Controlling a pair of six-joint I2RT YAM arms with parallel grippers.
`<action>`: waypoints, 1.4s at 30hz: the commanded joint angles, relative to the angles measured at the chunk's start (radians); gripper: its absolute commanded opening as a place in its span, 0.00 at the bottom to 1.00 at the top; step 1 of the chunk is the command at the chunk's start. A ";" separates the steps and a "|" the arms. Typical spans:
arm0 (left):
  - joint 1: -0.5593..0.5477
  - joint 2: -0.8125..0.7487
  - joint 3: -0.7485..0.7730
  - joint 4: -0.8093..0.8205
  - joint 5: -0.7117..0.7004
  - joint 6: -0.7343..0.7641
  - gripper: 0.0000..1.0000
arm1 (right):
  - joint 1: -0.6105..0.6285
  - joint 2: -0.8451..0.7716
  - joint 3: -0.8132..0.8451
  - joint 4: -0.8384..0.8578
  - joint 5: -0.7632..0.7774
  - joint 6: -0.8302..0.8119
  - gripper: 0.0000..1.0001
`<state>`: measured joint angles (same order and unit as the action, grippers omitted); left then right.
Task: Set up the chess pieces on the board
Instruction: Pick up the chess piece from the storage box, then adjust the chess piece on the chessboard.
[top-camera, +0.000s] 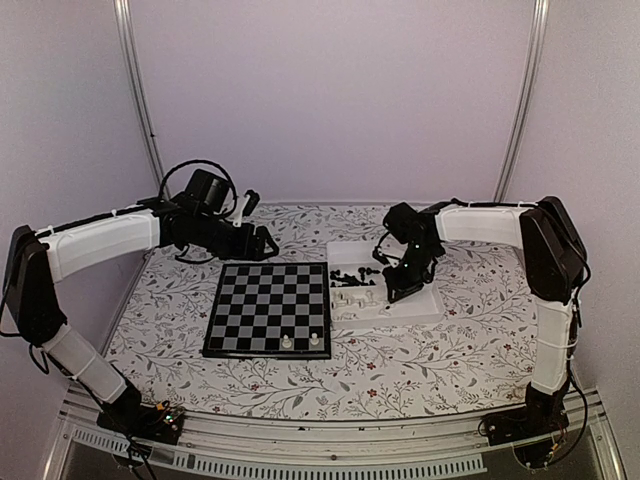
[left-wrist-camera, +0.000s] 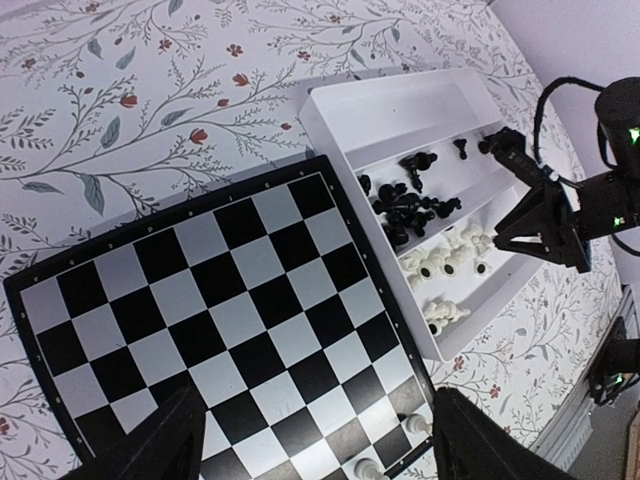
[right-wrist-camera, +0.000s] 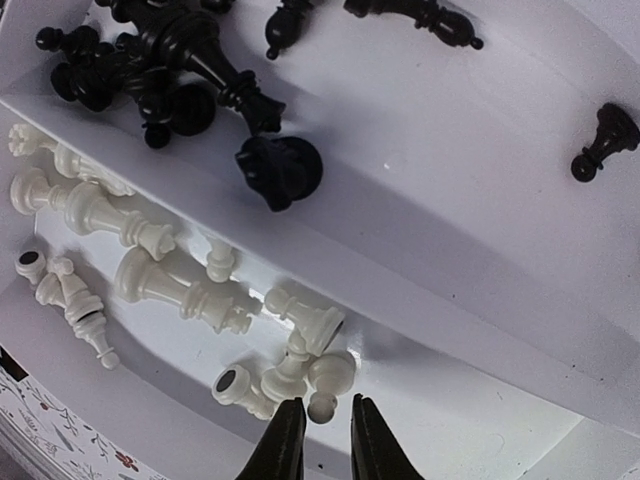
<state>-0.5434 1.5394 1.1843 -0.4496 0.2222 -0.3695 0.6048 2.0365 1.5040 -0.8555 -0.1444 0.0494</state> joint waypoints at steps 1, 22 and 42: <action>-0.012 -0.017 -0.017 0.007 -0.007 0.003 0.80 | 0.003 0.030 0.021 -0.021 0.025 0.014 0.18; -0.012 -0.040 -0.041 0.026 -0.017 0.001 0.80 | 0.078 -0.036 0.133 -0.122 0.091 0.018 0.03; 0.021 -0.153 -0.128 0.022 -0.043 0.029 0.81 | 0.371 0.188 0.433 -0.170 -0.055 -0.002 0.04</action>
<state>-0.5373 1.4254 1.0801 -0.4316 0.1890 -0.3656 0.9661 2.1803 1.8988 -0.9905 -0.1806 0.0578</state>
